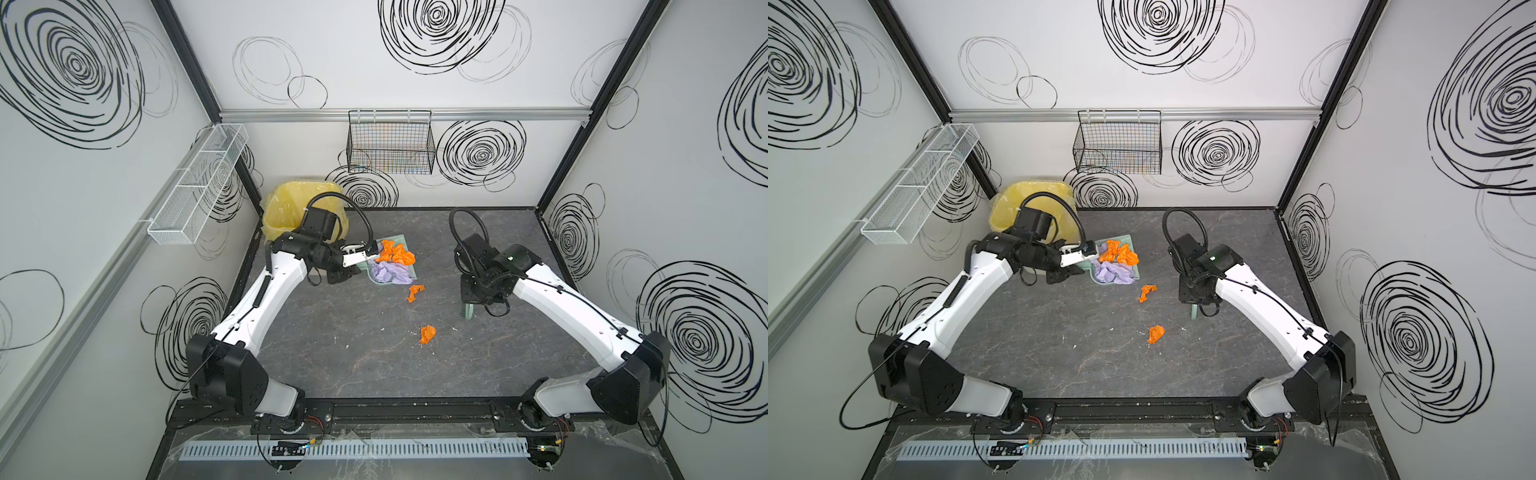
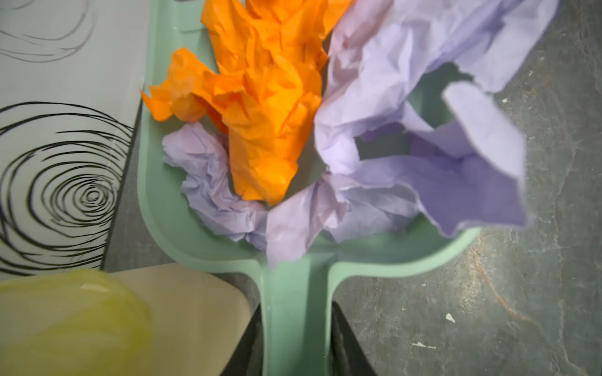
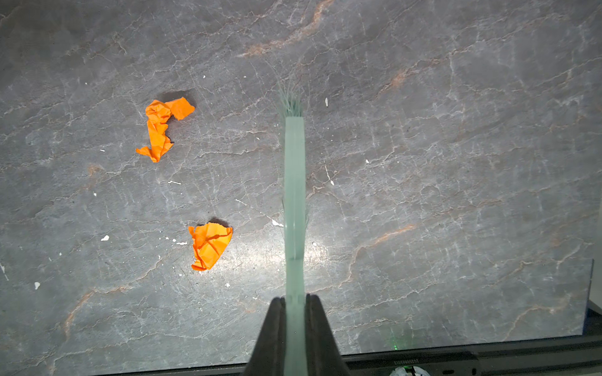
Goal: Sweep away the paper scraps from the table
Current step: 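Lift the filled dustpan toward the yellow bin with left gripper while right brush withdraws, then tip the dustpan over the yellow bin with the left gripper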
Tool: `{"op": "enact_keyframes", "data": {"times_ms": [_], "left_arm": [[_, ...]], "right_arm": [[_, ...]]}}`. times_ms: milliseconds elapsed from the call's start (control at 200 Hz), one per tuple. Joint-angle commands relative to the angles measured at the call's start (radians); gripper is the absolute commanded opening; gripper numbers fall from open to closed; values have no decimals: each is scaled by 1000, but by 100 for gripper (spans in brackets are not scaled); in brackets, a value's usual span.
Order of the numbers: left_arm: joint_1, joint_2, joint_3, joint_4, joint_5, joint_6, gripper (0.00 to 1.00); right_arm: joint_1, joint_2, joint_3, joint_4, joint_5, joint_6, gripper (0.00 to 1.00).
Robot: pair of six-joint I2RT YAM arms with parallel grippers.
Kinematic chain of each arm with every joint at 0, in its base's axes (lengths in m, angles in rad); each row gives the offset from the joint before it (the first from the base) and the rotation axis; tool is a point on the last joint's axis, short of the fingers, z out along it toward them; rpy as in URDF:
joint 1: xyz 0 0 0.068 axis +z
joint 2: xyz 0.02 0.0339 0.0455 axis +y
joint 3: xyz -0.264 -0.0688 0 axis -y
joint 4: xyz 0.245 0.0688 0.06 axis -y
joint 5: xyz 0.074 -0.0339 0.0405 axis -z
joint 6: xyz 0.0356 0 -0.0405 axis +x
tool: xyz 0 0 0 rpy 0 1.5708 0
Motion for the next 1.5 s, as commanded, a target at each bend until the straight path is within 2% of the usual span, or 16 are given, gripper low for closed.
{"op": "enact_keyframes", "data": {"times_ms": [0,225,760,1011,1196,1336,1496], "left_arm": [[53,24,123,-131,34,68,0],[176,105,366,-278,101,111,0],[427,355,773,-494,196,193,0],[510,411,817,-492,153,237,0],[576,476,921,-492,114,262,0],[599,522,988,-489,45,287,0],[583,526,978,-428,-67,315,0]], "right_arm": [[-7,-34,-18,19,7,-8,0],[-19,-53,-56,44,-7,-18,0],[-23,-27,-79,84,-24,-36,0],[-24,2,-68,95,-30,-45,0],[-24,20,-64,107,-36,-52,0],[-23,25,-75,116,-39,-53,0],[-22,27,-87,128,-43,-52,0]]}}
